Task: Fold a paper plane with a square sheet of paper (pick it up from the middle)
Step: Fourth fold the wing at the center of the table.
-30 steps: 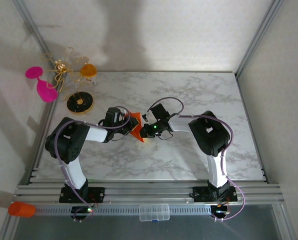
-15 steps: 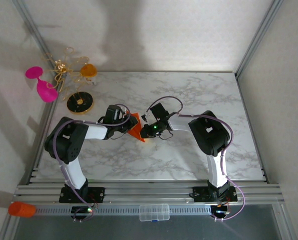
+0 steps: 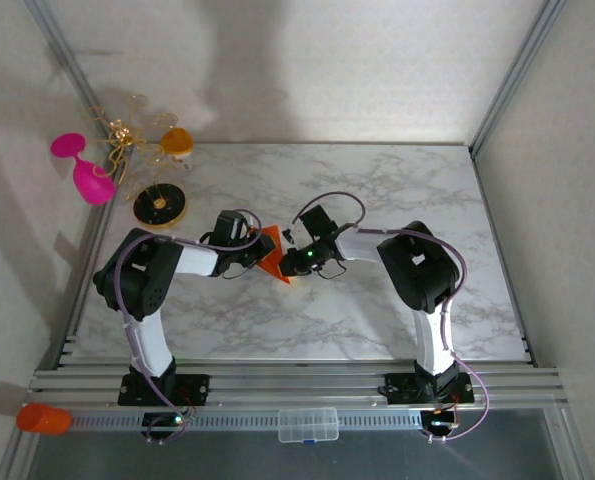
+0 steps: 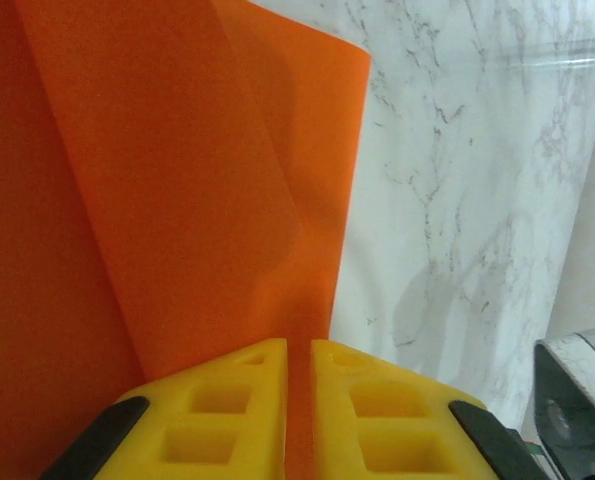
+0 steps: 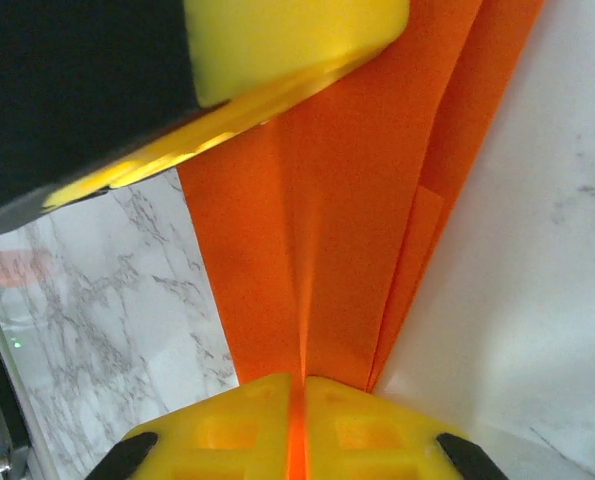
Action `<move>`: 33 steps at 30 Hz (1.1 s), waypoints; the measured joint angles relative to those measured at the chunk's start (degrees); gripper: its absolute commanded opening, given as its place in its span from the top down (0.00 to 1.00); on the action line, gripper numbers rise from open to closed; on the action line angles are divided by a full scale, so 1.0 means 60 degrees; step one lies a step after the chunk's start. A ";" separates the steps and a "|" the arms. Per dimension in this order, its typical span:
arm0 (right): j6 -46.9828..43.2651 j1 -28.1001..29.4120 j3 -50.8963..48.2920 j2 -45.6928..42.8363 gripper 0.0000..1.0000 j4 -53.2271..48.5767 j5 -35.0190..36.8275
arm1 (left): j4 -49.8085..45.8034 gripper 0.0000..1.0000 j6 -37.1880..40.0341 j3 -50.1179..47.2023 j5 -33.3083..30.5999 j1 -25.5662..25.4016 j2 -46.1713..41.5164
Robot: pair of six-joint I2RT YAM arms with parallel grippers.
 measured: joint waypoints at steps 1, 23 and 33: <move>0.0106 -0.0015 -0.0069 -0.0084 0.85 0.0095 -0.0004 | -0.0015 0.86 0.0000 0.0022 -0.0004 0.0000 0.0011; 0.2171 0.0073 -0.1311 -0.1195 0.85 0.1461 -0.0186 | 0.0007 0.85 -0.0109 0.0029 -0.0029 0.0000 0.0022; 0.2229 0.0091 -0.1333 -0.1013 0.85 0.1461 -0.0219 | 0.0033 0.84 -0.0219 0.0025 -0.0029 0.0000 0.0022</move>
